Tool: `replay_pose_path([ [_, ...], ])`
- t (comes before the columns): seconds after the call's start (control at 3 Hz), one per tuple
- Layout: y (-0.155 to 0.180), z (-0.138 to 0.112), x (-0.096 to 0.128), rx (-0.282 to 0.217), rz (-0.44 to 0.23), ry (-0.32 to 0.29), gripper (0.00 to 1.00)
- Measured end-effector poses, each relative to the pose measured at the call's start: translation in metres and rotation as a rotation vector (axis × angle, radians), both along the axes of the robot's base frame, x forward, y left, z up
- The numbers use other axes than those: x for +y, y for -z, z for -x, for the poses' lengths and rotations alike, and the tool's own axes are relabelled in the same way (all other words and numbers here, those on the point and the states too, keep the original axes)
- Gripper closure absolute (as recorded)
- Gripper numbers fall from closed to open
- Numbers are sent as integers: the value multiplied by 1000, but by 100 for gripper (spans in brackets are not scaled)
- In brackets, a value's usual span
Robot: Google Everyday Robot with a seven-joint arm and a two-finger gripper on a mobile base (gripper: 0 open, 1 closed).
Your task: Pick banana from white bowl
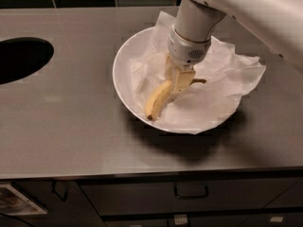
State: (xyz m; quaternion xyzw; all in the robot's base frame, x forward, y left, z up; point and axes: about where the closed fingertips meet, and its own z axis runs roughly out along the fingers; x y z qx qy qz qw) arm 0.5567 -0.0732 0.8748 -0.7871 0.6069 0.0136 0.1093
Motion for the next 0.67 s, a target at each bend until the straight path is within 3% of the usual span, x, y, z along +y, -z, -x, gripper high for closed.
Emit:
replay_pose_path([
  [0.33,-13,6,-4,-53,-39,12,100],
  [0.67,-24,11,-12,-105,-119,15,100],
])
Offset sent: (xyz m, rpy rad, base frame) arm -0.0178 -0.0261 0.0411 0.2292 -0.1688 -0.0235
